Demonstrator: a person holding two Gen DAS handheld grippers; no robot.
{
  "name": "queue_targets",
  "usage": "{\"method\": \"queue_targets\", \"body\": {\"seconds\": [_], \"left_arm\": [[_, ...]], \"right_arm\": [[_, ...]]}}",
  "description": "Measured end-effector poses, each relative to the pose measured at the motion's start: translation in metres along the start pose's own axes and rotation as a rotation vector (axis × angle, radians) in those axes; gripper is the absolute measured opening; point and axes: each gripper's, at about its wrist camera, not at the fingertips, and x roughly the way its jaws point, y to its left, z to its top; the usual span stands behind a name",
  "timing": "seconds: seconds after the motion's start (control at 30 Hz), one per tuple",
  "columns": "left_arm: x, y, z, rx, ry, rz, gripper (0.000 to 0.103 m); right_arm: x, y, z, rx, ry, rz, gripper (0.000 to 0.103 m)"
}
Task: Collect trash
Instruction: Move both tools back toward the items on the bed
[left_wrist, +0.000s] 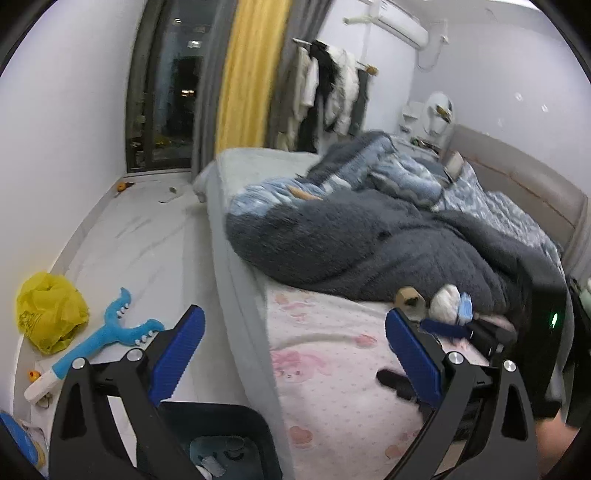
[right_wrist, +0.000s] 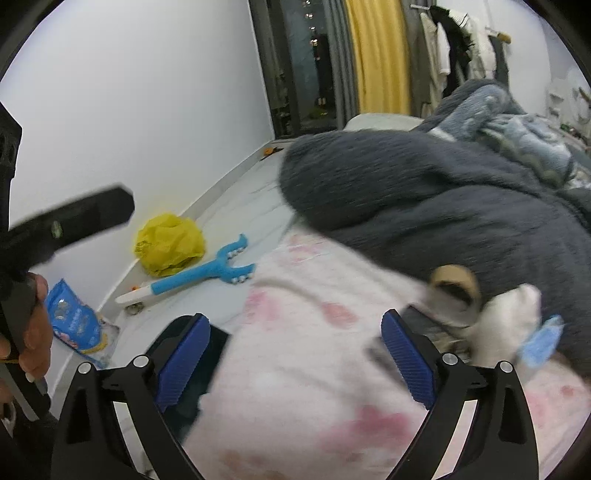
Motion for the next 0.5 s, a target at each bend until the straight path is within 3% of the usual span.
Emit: {"method": "queue_targets", "body": {"seconds": [0.17, 0.5], "left_arm": [[0.026, -0.022, -0.007, 0.068, 0.062, -0.024, 0.099], [0.075, -0.059, -0.018, 0.111, 0.178, -0.127, 0.099]], "right_arm": [[-0.012, -0.034, 0.001, -0.002, -0.022, -0.034, 0.096], [-0.038, -0.104, -0.006, 0.016, -0.051, -0.098, 0.098]]}}
